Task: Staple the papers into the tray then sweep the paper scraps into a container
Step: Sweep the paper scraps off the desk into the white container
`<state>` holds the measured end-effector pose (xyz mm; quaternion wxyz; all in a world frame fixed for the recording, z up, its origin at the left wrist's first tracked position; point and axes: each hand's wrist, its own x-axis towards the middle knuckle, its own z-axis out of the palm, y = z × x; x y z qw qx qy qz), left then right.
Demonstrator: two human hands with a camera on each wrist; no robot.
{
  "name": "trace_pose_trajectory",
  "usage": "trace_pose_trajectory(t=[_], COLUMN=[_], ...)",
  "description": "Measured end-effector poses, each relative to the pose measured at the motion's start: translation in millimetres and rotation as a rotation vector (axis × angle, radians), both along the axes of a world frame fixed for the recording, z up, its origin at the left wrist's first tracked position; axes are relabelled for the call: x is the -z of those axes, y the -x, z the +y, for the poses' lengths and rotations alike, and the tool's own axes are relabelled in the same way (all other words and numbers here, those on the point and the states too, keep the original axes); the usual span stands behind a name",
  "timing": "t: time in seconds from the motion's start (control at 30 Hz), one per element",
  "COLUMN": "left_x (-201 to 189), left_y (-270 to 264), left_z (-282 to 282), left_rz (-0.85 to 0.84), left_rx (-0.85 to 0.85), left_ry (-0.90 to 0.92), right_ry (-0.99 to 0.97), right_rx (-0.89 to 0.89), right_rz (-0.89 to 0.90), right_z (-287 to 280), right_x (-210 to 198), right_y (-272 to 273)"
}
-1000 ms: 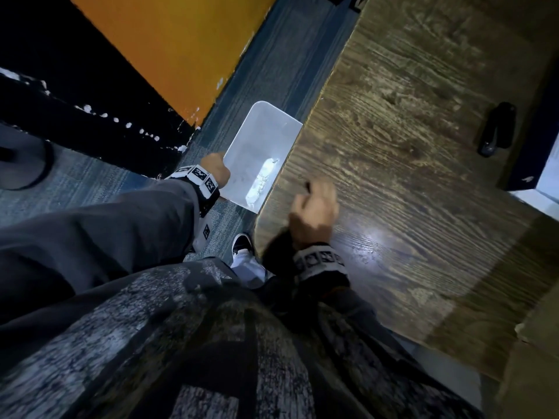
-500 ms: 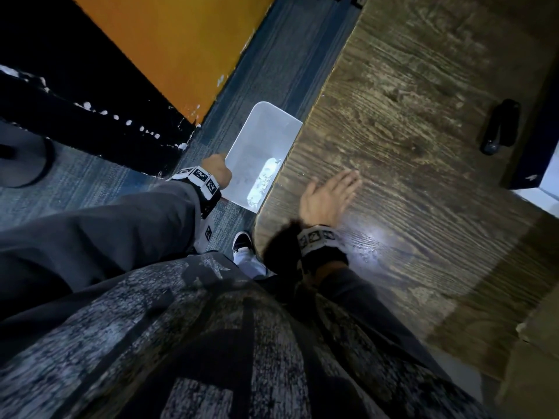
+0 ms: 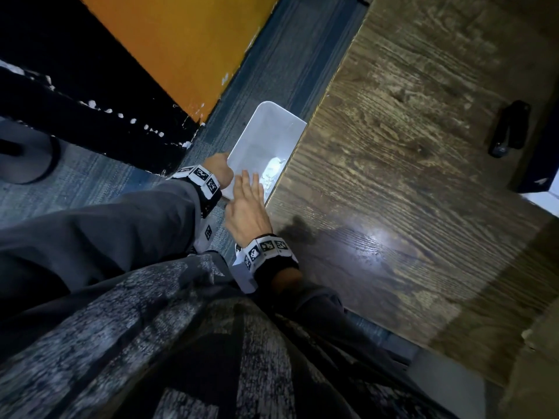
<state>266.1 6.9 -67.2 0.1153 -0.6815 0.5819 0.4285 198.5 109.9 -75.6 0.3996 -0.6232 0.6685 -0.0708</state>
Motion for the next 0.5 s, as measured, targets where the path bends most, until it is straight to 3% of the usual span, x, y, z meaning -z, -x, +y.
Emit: trace_pose_trajectory(t=[0.07,0.13,0.23,0.33,0.5], left_x=[-0.9,-0.3,1.7,4.4,6.1], left_y=[-2.1,-3.4,-3.8,-2.7,-0.3], left_z=[-1.2,-3.2,-6.4,-7.6,-7.5], left_rz=[0.012,0.019,0.021,-0.006,-0.033], left_rx=[-0.025,-0.030,-0.002,0.020,0.042], left_ry=[-0.007,-0.018,-0.035,-0.034,-0.033], right_ry=[0.052,0.236,0.487,0.407,0.127], right_rx=[0.055,0.150,0.407,0.710,0.956], right_rz=[-0.052,-0.095,0.021,0.196,0.532], right_z=[1.4,7.2,22.6,43.1,68.5], right_x=[-9.0,-20.8,-22.3,-14.5,-12.1], right_y=[10.9,31.9,92.9,180.2,279.9])
